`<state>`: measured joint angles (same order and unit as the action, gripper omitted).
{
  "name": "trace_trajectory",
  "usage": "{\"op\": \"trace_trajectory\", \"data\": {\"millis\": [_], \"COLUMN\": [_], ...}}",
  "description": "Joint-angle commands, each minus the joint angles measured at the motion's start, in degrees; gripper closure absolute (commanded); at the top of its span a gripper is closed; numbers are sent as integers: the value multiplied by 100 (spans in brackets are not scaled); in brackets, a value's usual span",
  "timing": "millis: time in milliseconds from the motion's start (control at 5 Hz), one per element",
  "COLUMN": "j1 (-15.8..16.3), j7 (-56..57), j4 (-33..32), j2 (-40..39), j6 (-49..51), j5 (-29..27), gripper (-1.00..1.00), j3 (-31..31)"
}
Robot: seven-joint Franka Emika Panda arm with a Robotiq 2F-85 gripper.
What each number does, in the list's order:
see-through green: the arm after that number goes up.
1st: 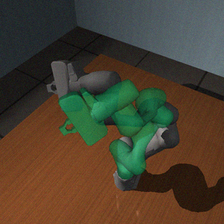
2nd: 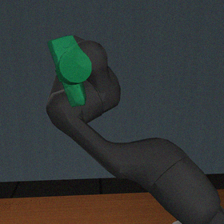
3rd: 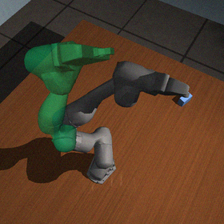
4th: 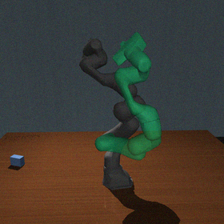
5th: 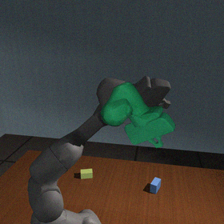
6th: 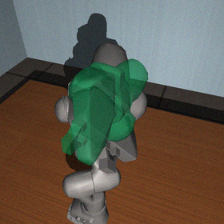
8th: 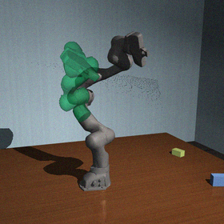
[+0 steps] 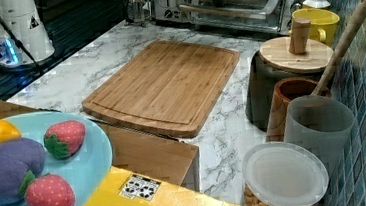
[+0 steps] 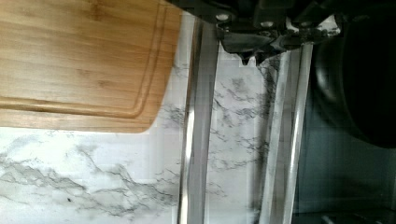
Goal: Close the oven.
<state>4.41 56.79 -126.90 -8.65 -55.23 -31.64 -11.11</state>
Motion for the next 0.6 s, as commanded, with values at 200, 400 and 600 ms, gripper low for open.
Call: {"op": "trace_trajectory", "data": {"millis": [200, 400, 600], "j1": [509, 487, 536], "j7": [-3500, -3990, -4597], "j4": [1118, 1799, 2067], "j2": [801, 470, 275], "j6": [436, 1341, 1641], "j5": [2843, 3443, 4007], "gripper": [100, 100, 100], "j3": [-860, -1062, -1177]}}
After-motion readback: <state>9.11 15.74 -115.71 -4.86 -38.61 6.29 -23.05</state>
